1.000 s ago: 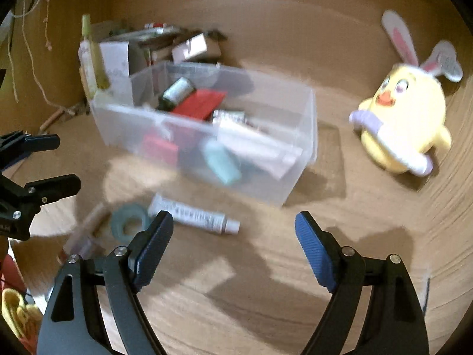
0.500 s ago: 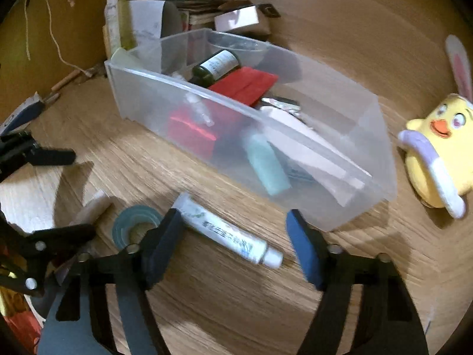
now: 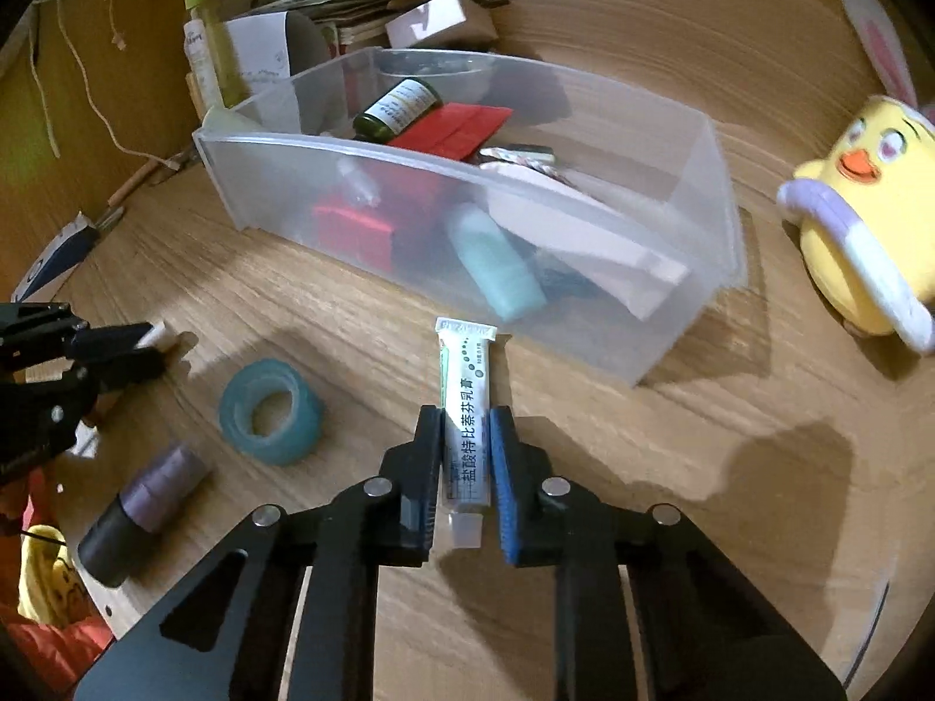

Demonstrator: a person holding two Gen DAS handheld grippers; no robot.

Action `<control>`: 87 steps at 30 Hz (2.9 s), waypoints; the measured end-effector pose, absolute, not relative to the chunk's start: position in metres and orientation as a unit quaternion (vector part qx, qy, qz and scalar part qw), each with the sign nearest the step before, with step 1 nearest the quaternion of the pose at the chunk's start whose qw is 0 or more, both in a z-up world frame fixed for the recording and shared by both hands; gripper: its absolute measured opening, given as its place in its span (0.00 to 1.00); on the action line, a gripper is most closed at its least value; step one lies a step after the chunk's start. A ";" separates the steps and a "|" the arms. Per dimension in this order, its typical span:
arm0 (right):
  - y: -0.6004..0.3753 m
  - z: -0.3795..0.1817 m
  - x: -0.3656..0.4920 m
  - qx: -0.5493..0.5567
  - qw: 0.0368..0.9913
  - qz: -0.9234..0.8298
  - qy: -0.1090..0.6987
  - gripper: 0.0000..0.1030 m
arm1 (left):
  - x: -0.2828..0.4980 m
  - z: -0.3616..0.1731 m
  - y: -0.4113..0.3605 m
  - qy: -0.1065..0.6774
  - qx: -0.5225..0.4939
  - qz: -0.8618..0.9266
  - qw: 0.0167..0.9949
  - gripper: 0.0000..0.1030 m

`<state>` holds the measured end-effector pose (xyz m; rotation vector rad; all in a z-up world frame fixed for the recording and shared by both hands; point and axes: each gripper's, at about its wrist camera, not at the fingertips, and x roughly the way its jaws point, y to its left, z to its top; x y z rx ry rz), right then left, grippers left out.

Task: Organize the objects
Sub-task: 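Grasp the lipstick with the left tool while the right tool grasps the toothpaste tube, then lower the lipstick and toothpaste tube into the clear box and release both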

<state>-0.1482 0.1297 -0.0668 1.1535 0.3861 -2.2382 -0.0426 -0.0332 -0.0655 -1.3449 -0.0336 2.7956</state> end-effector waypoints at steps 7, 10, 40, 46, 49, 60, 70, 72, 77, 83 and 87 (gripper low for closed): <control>0.145 -0.047 -0.133 0.405 0.291 -0.861 0.099 0.15 | -0.044 -0.041 -0.038 -0.027 -0.397 0.917 0.015 0.14; 0.150 -0.031 -0.126 0.382 0.290 -0.873 0.083 0.15 | -0.048 -0.029 -0.037 -0.031 -0.378 0.925 0.017 0.14; 0.130 0.032 -0.197 0.312 0.251 -0.915 0.049 0.15 | -0.148 0.049 -0.017 -0.060 -0.311 0.947 0.053 0.14; 0.121 0.001 -0.217 0.350 0.242 -0.903 0.060 0.15 | -0.178 0.025 -0.012 -0.075 -0.350 0.931 0.076 0.14; 0.119 -0.009 -0.225 0.365 0.239 -0.898 0.065 0.15 | -0.190 0.014 -0.008 -0.082 -0.368 0.922 0.085 0.14; 0.120 -0.013 -0.226 0.374 0.231 -0.895 0.076 0.19 | -0.185 0.015 -0.009 -0.071 -0.360 0.928 0.068 0.44; 0.122 0.005 -0.198 0.353 0.250 -0.898 0.078 0.41 | -0.146 0.031 -0.008 -0.031 -0.331 0.942 0.043 0.71; 0.122 0.006 -0.187 0.349 0.256 -0.897 0.082 0.48 | -0.136 0.031 -0.007 -0.022 -0.328 0.944 0.035 0.74; 0.120 -0.001 -0.162 0.354 0.277 -0.889 0.085 0.63 | -0.107 0.024 -0.013 -0.013 -0.326 0.945 0.021 0.89; 0.103 -0.025 -0.135 0.383 0.309 -0.864 0.104 0.65 | -0.078 0.008 -0.024 -0.018 -0.345 0.938 0.010 0.91; 0.088 -0.042 -0.123 0.402 0.324 -0.848 0.117 0.65 | -0.060 -0.006 -0.030 -0.019 -0.361 0.932 0.005 0.92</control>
